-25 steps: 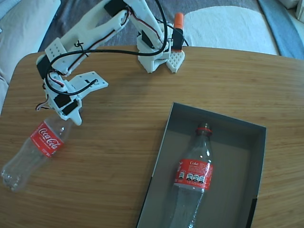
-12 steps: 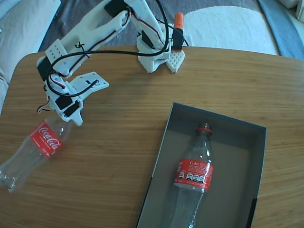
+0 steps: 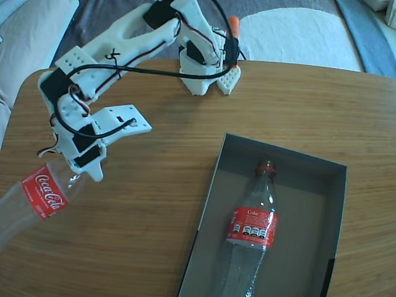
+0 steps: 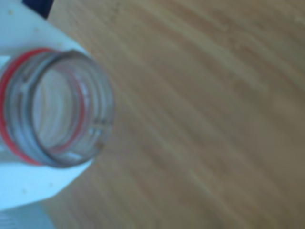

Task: Grasp the bottles and put them in the box.

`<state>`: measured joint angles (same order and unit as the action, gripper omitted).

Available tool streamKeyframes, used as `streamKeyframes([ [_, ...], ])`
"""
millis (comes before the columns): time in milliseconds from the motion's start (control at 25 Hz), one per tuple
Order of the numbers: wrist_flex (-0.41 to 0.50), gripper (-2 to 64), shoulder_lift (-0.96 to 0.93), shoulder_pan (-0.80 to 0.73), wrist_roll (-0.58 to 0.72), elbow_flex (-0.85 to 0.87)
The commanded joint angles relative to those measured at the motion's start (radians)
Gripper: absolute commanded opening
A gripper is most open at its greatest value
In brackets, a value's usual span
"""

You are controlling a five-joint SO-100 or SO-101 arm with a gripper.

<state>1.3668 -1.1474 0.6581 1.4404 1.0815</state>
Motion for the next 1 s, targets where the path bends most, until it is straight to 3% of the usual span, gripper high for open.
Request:
streamKeyframes([
  [0,0.052,7.5,-0.031,-0.055,-0.063,-0.132],
  [280,0.198,7.5,-0.031,-0.212,-0.123,-0.29],
  [560,0.322,7.5,-0.031,-0.46,-0.227,-0.445],
  [960,0.347,7.5,-0.032,-0.765,-0.428,-0.526],
])
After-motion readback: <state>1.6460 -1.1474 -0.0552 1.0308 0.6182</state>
